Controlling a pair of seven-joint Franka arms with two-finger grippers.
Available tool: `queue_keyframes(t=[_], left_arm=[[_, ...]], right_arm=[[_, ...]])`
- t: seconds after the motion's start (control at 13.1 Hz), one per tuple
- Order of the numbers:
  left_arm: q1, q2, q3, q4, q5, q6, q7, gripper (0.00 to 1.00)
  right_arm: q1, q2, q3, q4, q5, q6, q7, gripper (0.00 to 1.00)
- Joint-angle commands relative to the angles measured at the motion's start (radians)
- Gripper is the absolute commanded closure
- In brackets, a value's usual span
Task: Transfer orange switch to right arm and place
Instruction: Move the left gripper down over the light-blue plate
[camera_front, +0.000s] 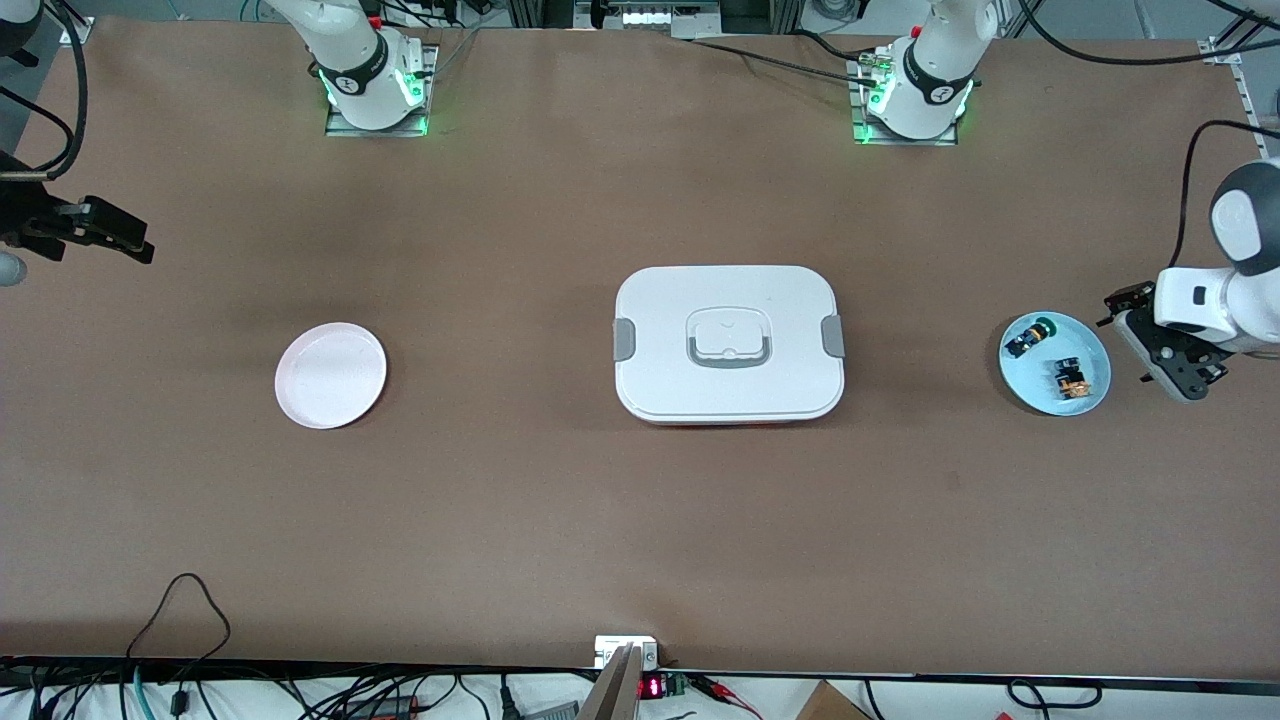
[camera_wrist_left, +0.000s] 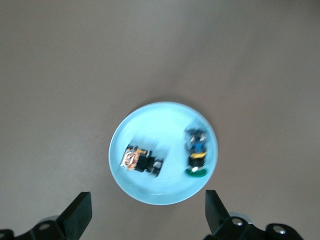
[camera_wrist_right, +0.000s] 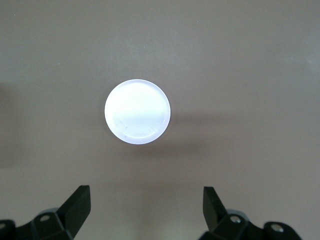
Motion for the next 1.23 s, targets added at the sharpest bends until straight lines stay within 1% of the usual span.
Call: queue_keyframes(t=[0.0,0.08,0.23,0.61,0.77,1.15], left_arm=[[0.042,0.065,-0.009,-0.017,0.026,0.092,0.156,0.00],[0.062,0.094,-0.009,-0.022,0.026,0.129,0.210,0.00],[0.095,0.139,-0.011,-0.025,0.028,0.175,0.246,0.00],[0.096,0.208,-0.011,-0.023,0.026,0.261,0.260,0.00],[0.105,0.231,-0.011,-0.022,0.023,0.266,0.260,0.00],[0.108,0.246,-0.020,-0.022,0.020,0.278,0.260,0.00]], right_arm=[[-0.003,-0.006,0.003,0.009,0.016,-0.014,-0.015,0.00],[-0.003,-0.006,0.003,0.009,0.018,-0.015,-0.013,0.00],[-0.003,-0.006,0.003,0.009,0.018,-0.018,-0.013,0.00],[0.009,-0.006,0.003,0.009,0.016,-0.018,-0.015,0.00],[0.009,-0.006,0.003,0.009,0.018,-0.018,-0.015,0.00],[0.017,-0.006,0.003,0.009,0.016,-0.018,-0.016,0.00]])
